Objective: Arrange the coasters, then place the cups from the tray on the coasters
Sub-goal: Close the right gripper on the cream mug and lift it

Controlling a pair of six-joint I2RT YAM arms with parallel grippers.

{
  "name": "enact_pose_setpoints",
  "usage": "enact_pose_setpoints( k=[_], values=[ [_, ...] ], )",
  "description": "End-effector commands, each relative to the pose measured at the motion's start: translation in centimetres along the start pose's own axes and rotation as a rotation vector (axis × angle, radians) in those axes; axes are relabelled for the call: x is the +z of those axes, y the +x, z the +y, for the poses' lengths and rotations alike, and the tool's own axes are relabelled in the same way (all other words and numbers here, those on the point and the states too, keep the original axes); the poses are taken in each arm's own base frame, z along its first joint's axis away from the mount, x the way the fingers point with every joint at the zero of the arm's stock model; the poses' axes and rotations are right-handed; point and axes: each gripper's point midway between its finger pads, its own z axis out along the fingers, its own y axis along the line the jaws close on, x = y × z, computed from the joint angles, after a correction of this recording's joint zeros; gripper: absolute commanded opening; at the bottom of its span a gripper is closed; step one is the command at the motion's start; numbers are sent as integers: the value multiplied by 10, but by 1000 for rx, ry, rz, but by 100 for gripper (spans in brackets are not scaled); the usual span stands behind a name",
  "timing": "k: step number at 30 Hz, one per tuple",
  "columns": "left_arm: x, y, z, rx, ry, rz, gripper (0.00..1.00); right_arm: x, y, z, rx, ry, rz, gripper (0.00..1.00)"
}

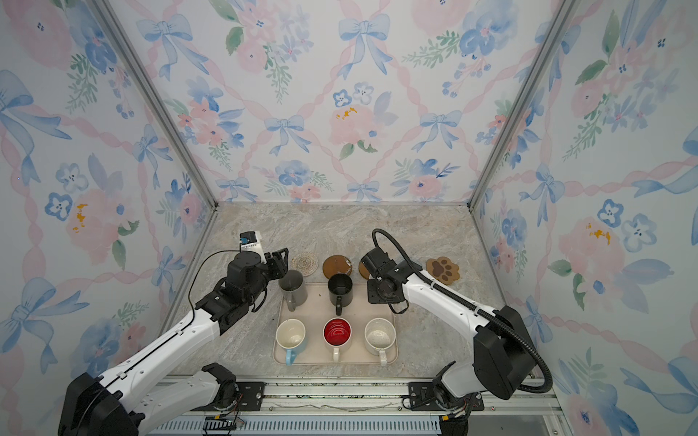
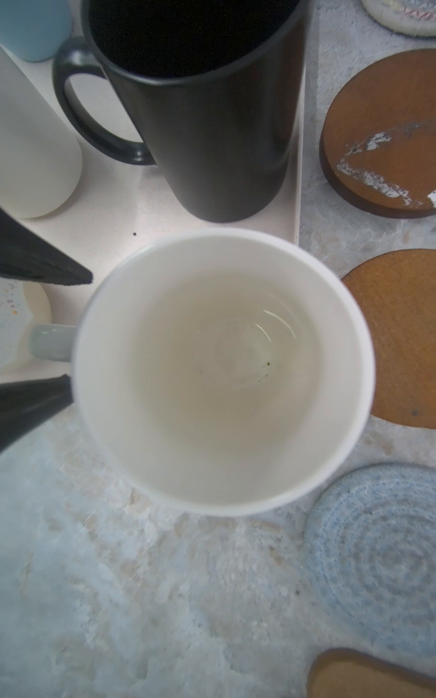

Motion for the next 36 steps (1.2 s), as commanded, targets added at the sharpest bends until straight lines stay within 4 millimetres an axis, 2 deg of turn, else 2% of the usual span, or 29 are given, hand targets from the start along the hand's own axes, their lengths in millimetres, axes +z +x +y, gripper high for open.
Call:
enact_pose_setpoints(
  k=[1, 6, 15, 19, 23, 28, 36],
  values=[
    [-6, -2, 1, -1, 4, -25, 59, 11, 4, -2, 10, -3, 25, 40],
    [-9, -3, 1, -4, 11, -31, 59, 18, 6, -8, 35, 15, 39, 38],
    [-8, -3, 0, -3, 17, -30, 59, 24, 3, -12, 59, 21, 43, 25],
    [-8, -2, 0, 2, 16, -27, 59, 27, 4, -13, 65, 22, 52, 17],
    [-8, -2, 0, 0, 17, -29, 59, 26, 3, -15, 68, 25, 52, 0],
    [-8, -3, 0, 1, 18, -31, 59, 18, -4, -16, 62, 22, 11, 0],
    [-6, -1, 0, 2, 18, -28, 60, -13, -25, -18, 41, -9, -142, 0]
  ],
)
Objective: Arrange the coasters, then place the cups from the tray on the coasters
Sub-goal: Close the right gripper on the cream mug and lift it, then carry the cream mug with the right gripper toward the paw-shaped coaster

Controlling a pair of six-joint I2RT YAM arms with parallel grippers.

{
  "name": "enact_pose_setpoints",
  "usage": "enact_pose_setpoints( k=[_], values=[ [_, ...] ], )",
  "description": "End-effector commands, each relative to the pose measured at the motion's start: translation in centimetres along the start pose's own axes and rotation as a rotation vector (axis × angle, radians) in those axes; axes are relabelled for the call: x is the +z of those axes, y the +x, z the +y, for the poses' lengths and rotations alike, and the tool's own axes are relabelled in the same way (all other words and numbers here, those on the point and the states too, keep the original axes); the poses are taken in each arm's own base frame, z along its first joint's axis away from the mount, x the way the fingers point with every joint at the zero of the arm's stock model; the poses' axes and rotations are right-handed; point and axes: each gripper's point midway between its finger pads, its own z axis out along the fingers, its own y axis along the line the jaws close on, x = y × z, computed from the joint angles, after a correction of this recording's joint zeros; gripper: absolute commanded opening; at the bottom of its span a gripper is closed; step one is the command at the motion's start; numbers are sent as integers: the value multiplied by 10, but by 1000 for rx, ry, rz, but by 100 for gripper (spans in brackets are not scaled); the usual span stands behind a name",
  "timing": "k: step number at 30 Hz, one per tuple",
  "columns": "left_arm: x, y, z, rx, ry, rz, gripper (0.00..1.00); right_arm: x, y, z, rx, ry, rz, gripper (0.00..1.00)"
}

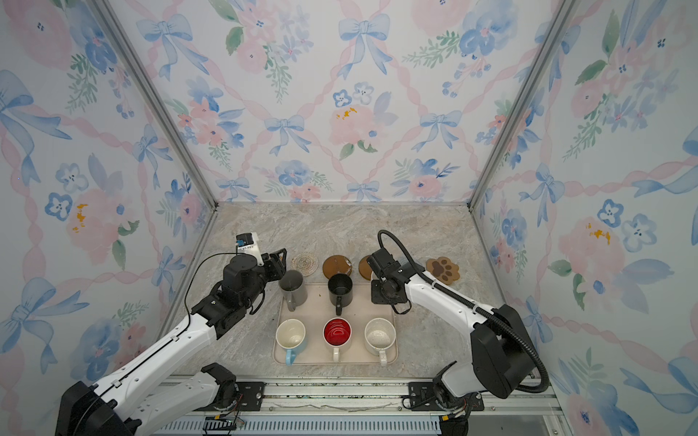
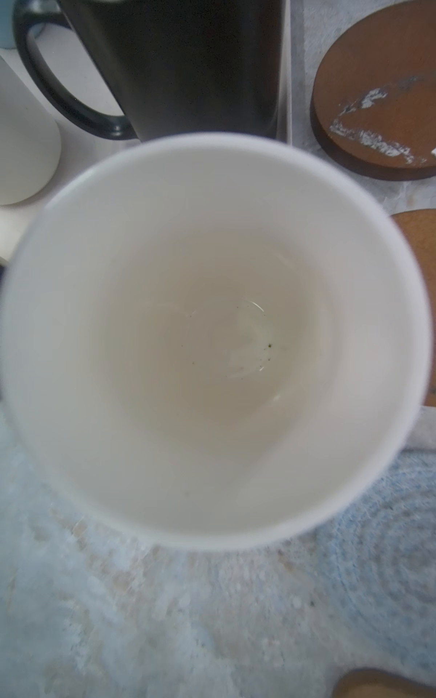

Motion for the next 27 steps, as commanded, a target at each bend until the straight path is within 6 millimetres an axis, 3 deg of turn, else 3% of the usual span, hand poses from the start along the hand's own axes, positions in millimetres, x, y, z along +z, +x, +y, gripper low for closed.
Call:
enact_pose_setpoints(
  k=[1, 7, 17, 27],
  values=[
    [1, 2, -2, 9, 8, -8, 59, -21, -26, -5, -3, -1, -137, 0],
    [3, 5, -2, 12, 10, 2, 59, -38, -42, -36, 38, 63, -187, 0],
    [6, 5, -4, 11, 15, 4, 59, -70, -80, -131, 203, 187, -294, 0],
    [10, 6, -8, 13, 28, 12, 59, -54, -93, -205, 380, 219, -279, 0]
  ],
)
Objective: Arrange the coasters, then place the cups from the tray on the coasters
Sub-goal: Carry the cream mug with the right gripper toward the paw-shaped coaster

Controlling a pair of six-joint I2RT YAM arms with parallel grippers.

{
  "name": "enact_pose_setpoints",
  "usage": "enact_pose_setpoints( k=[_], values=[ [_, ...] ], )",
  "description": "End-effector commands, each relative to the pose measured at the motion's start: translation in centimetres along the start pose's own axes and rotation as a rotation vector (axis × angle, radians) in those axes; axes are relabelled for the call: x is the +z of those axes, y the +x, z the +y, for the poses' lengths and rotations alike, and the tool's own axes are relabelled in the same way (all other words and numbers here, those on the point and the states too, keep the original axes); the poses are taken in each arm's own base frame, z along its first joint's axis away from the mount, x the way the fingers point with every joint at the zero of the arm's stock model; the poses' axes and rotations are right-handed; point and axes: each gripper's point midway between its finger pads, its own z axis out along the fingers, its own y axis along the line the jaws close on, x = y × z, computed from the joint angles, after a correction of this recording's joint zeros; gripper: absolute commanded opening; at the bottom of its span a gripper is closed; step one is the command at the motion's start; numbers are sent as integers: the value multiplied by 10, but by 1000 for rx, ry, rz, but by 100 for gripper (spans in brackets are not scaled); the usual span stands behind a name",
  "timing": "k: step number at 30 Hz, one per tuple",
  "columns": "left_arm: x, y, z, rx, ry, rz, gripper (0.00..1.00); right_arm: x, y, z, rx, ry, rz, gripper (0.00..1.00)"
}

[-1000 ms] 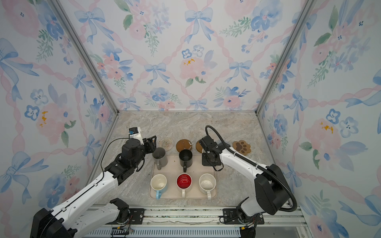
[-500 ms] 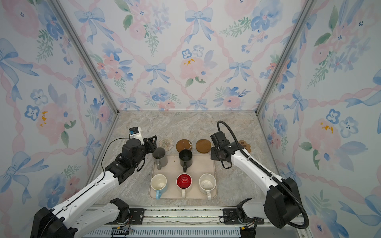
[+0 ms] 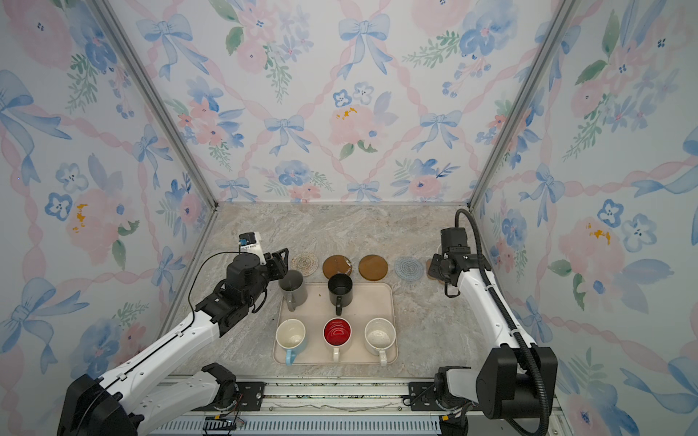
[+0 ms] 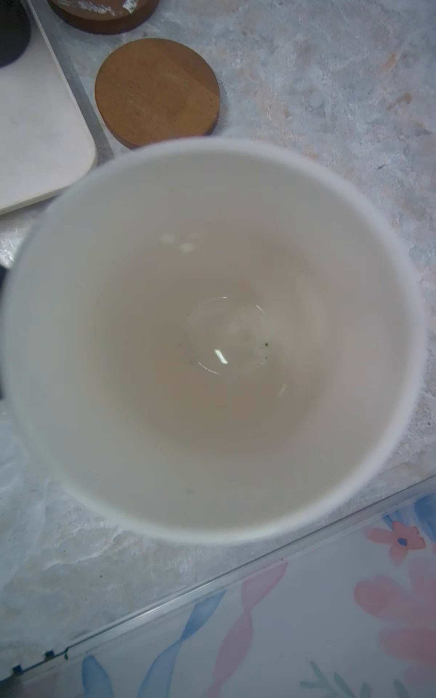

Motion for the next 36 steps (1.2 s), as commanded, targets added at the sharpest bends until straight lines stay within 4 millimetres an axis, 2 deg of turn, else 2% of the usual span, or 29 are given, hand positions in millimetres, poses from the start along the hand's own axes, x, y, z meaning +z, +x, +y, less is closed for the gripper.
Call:
enact_pose_setpoints(
  k=[1, 6, 20, 26, 36],
  values=[
    [2, 1, -6, 11, 25, 3, 59, 7, -27, -7, 29, -22, -52, 0],
    [4, 1, -7, 15, 25, 6, 59, 28, -35, -16, 66, -30, -33, 0],
    [6, 3, -10, 22, 31, 15, 59, 59, -41, -6, 55, -51, 18, 0],
    [8, 4, -10, 23, 29, 20, 59, 65, -38, -6, 37, -41, 42, 0],
    [10, 5, -12, 26, 34, 26, 59, 66, -32, 7, -14, -39, 52, 0]
  ],
)
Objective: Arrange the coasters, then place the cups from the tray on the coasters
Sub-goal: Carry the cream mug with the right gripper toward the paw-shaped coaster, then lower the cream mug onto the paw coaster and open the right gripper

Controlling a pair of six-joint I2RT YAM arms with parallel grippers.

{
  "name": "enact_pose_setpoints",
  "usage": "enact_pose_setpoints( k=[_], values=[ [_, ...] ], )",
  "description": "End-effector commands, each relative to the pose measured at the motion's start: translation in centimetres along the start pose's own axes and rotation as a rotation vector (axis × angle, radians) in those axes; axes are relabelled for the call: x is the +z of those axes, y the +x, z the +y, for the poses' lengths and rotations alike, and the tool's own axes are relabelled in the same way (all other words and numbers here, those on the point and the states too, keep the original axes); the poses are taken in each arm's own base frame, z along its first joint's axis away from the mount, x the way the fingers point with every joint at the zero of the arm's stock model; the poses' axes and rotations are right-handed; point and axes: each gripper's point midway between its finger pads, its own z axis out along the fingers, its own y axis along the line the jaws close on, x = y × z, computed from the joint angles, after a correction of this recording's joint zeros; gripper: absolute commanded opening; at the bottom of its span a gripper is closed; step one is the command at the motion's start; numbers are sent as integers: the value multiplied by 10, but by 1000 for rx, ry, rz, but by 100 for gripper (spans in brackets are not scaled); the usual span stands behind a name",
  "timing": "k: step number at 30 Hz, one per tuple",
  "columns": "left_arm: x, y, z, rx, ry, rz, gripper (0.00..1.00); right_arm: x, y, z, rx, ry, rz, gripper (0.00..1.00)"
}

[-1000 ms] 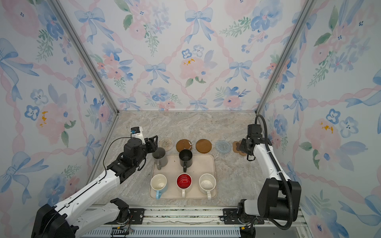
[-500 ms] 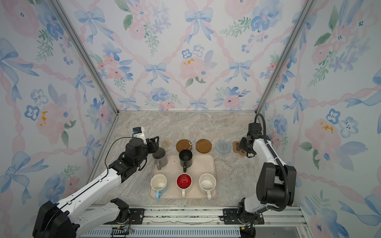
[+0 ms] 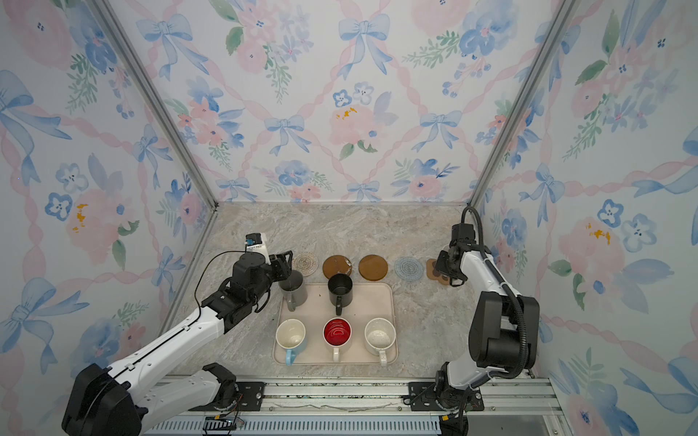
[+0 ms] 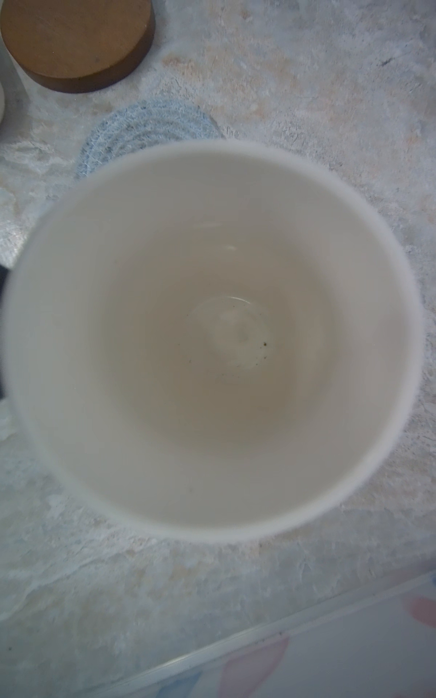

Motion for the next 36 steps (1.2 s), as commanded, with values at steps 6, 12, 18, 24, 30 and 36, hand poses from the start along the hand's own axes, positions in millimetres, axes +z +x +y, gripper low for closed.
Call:
enact_pose_setpoints(
  k=[6, 12, 18, 24, 30, 36],
  values=[
    [-1, -11, -10, 11, 30, -26, 59, -1, -14, 12, -38, -3, -35, 0],
    [-2, -11, -8, 10, 25, -29, 59, 3, -8, 7, -50, 32, -20, 0],
    [-2, -12, -10, 7, 31, -32, 59, 6, -5, 7, -50, 32, -8, 0],
    [-2, -12, -10, 8, 34, -32, 59, 7, -2, 7, -44, 36, -2, 17],
    [-2, -11, -10, 8, 34, -31, 59, 7, -1, 9, -33, 25, -2, 33],
    [-3, -12, -10, 10, 37, -33, 59, 2, -1, 10, -26, 23, -8, 51]
  ],
)
